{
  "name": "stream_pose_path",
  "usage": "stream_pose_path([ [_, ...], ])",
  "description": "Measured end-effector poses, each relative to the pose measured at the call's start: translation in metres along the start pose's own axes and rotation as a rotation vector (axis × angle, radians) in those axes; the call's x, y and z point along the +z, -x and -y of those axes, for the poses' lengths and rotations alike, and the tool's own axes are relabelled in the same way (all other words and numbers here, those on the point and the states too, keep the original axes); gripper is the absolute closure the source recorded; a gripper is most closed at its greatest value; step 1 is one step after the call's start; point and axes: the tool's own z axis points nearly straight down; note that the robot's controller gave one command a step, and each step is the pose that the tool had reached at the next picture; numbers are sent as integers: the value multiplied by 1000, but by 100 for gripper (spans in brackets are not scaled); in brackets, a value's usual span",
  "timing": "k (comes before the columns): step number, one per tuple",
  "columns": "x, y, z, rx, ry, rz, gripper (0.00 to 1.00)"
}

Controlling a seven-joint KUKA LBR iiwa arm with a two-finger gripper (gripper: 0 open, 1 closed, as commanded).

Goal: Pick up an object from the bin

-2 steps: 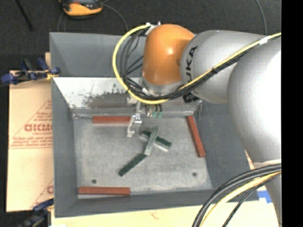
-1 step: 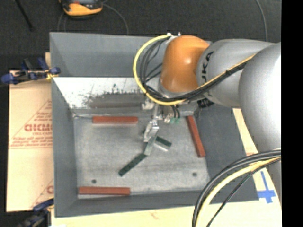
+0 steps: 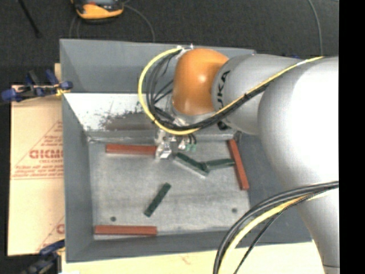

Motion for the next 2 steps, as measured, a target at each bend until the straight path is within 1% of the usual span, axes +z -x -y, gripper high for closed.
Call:
stream_pose_path([
  [1, 0, 0, 0, 0, 0, 0, 100],
  [2, -193, -51, 16, -34, 2, -3, 100],
])
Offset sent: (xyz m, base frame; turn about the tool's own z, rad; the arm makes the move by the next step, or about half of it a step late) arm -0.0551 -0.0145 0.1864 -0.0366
